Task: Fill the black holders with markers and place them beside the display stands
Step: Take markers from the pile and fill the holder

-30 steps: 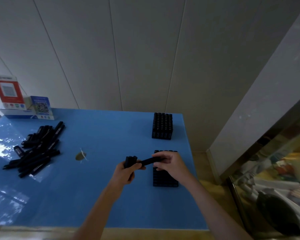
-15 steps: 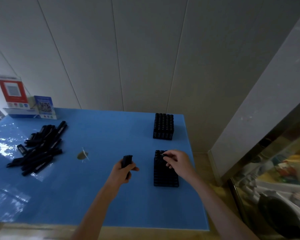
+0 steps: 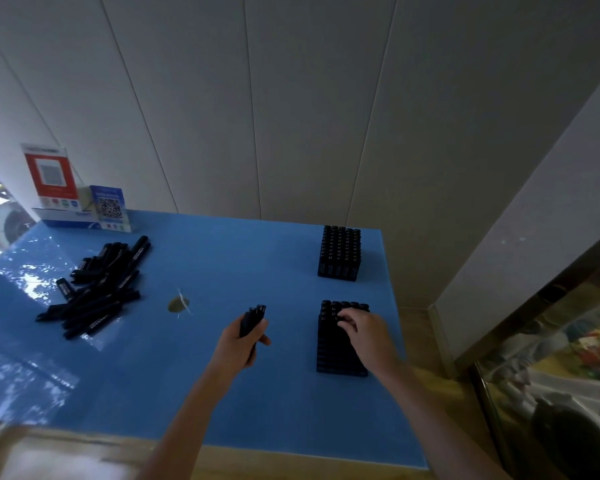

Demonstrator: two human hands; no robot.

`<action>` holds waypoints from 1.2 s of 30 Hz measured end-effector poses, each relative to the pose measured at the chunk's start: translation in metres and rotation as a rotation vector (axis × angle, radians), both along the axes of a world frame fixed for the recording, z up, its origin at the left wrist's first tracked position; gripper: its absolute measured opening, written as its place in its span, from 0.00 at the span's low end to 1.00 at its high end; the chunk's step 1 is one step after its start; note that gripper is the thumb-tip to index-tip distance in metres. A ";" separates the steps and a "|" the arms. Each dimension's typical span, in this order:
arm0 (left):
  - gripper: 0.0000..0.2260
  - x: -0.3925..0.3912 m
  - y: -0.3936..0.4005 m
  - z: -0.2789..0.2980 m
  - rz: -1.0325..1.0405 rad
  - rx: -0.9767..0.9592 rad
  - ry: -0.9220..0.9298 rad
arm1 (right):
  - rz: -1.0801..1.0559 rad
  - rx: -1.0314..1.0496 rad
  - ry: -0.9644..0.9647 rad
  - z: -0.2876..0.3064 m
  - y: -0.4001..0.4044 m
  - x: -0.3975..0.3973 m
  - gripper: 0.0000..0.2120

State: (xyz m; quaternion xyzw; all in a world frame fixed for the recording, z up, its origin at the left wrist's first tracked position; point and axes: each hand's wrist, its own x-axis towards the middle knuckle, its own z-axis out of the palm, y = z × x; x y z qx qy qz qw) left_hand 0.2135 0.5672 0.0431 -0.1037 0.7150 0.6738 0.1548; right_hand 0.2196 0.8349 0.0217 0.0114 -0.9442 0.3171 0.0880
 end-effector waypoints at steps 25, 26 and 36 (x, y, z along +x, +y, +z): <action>0.07 0.001 0.036 0.006 -0.165 -0.030 0.033 | 0.054 -0.475 -0.217 0.038 -0.012 0.003 0.06; 0.07 0.001 0.040 0.006 -0.177 -0.037 0.045 | 0.061 -0.521 -0.234 0.042 -0.013 0.004 0.06; 0.06 0.004 0.059 0.013 -0.223 -0.060 0.107 | 0.050 -0.692 -0.350 0.051 -0.007 0.009 0.06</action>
